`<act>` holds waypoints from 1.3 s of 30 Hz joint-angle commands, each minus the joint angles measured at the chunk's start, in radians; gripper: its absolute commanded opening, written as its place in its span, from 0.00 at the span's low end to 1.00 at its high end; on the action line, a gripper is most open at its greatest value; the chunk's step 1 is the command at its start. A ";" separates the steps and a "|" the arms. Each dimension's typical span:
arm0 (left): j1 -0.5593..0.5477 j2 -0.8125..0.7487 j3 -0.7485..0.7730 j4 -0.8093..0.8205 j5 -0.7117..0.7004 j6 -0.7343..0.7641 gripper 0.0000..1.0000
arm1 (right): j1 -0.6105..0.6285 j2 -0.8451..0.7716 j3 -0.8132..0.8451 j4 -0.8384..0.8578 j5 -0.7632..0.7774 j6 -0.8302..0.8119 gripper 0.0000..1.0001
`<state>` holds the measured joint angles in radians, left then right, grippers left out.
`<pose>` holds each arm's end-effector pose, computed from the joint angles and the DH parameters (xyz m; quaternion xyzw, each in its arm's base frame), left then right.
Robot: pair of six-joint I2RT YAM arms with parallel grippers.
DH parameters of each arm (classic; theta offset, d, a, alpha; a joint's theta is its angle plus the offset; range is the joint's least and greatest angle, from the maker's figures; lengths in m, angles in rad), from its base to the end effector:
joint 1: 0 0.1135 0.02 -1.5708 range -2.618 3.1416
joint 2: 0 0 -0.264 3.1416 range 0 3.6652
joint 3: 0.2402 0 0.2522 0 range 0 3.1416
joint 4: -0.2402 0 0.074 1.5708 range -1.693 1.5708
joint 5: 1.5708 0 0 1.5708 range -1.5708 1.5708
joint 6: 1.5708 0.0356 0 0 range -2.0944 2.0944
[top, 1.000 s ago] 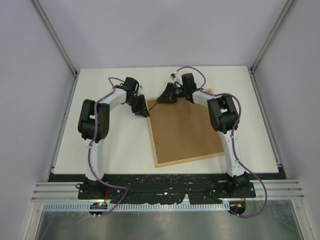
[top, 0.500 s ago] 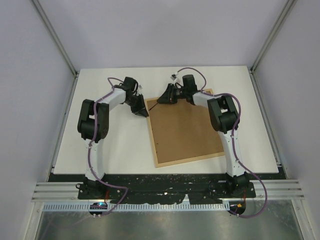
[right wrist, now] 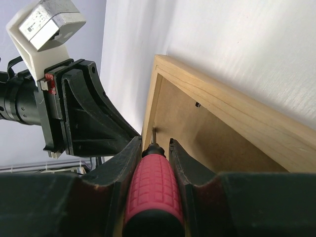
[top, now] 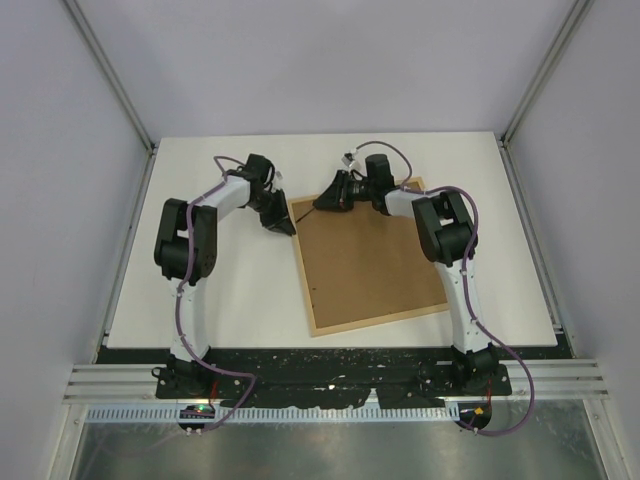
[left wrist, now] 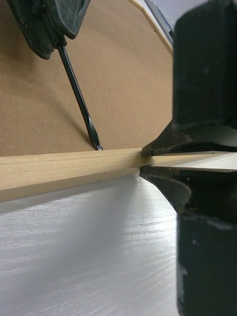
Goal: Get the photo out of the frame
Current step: Release the photo frame item from the photo frame.
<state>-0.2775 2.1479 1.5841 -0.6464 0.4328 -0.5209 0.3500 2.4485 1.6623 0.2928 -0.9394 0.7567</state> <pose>0.4197 -0.1351 0.1551 -0.0784 0.9584 -0.2627 0.0793 0.4808 0.2061 0.1062 -0.0728 0.7965 0.5710 0.1850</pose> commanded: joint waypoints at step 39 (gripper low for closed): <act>-0.009 -0.037 -0.009 0.042 -0.031 -0.008 0.17 | 0.389 -0.169 0.318 -0.730 0.382 -0.145 0.08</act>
<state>-0.2584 2.1185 1.5734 -0.7918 0.3676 -0.5159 0.5892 2.3215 1.9110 -0.3305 -0.4358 0.5674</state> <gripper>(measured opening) 0.169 0.324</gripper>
